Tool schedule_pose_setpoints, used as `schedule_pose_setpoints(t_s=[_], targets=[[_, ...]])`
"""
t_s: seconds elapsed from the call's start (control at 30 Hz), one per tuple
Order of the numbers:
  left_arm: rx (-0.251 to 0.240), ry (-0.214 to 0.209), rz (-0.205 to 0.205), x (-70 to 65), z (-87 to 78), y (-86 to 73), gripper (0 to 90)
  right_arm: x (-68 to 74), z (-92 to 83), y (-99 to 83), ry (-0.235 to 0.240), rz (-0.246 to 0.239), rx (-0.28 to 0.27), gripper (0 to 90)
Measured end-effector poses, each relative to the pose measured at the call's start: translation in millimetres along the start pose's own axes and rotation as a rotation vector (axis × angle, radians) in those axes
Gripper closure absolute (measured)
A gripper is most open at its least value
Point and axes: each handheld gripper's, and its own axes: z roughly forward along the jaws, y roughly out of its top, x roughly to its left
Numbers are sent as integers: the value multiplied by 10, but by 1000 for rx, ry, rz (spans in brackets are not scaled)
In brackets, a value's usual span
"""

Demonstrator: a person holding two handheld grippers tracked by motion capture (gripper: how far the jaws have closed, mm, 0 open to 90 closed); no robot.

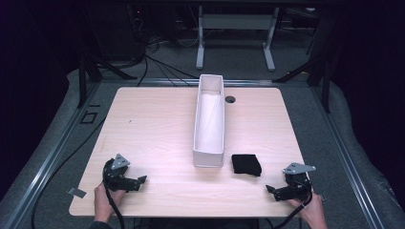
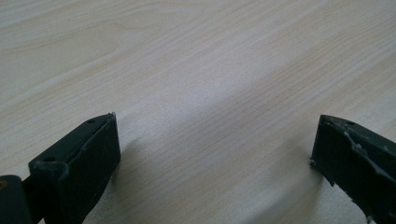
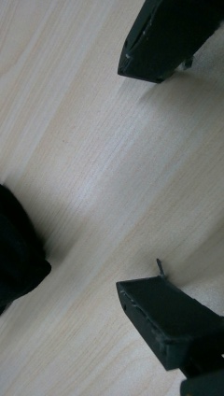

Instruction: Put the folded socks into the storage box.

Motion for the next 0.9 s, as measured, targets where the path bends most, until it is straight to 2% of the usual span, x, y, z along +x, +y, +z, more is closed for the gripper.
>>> schedule_pose_setpoints(t_s=[0.13,0.17,0.37,0.53,0.6,0.63,0.67,0.9], targets=[[0,4,-3,-2,-1,-1,11,0,8,9,-8,7,0,0],[0,5,-3,-2,-1,-1,11,-4,-2,24,-9,5,23,0],[0,9,-7,-6,-3,-3,13,3,16,50,-17,4,24,0],[0,11,-7,-7,-4,-3,14,11,-1,57,3,-2,42,0],[0,10,-7,-6,-4,-3,14,34,-11,70,3,-18,56,0],[0,10,-7,-7,-4,-3,14,65,-38,94,-10,-39,94,0],[0,10,-7,-6,-4,-3,14,76,-41,101,-12,-44,99,0],[-2,11,-10,-9,-4,-4,15,165,-95,192,-7,-76,95,0]])
